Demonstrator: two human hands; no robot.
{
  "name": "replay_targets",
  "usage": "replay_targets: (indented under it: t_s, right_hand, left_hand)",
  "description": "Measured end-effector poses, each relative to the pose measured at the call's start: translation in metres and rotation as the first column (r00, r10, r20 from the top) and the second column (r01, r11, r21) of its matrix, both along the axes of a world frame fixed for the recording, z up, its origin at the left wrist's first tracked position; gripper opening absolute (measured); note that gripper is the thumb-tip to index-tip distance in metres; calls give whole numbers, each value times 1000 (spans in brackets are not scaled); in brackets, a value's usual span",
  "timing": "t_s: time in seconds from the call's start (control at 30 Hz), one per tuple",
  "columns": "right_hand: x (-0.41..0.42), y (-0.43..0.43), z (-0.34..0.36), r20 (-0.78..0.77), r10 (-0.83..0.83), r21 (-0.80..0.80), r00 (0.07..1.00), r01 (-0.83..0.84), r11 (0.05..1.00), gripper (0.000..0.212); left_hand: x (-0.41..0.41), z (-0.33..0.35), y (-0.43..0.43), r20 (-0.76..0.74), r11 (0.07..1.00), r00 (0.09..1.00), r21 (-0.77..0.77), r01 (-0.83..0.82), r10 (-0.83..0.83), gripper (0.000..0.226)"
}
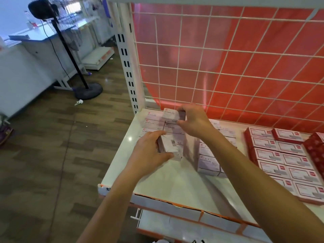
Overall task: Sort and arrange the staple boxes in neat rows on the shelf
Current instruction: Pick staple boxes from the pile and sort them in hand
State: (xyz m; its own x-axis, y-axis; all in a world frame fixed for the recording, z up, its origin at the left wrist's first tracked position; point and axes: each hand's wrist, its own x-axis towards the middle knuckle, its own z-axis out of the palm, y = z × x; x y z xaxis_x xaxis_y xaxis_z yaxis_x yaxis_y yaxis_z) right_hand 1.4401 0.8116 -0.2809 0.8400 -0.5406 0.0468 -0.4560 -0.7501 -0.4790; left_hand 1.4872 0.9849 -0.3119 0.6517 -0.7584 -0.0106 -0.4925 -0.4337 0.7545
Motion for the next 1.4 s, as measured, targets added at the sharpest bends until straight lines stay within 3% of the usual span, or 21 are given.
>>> replay_targets:
  t_s: [0.1, 0.2, 0.33, 0.43, 1.13, 1.27, 1.4]
  right_hand:
    - [18, 4, 4, 32, 37, -21, 999, -36, 999, 8]
    - [36, 7, 0, 47, 76, -35, 996, -75, 997, 10]
    - [56, 8, -9, 20, 88, -31, 996, -87, 996, 27]
    - [66, 5, -18, 22, 77, -27, 997, -77, 997, 5]
    - [67, -1, -28, -79, 137, 46, 987, -134, 990, 47]
    - [48, 2, -13, 83, 96, 77, 992, -103, 992, 46]
    - [5, 13, -6, 231, -30, 312, 973, -45, 949, 27]
  left_hand:
    - [4, -1, 3, -3, 1000, 1000, -9, 6, -6, 72]
    - [8, -1, 6, -25, 1000, 1000, -28, 2, -2, 71]
    - [15, 1, 8, -42, 998, 999, -55, -7, 4, 68]
    - [23, -1, 9, -40, 999, 999, -53, -8, 6, 69]
    - [38, -5, 1, -76, 997, 997, -74, -7, 1, 70]
    - [35, 0, 1, -126, 988, 992, -150, -31, 12, 65]
    - [33, 4, -3, -215, 970, 976, -223, -96, 47, 57]
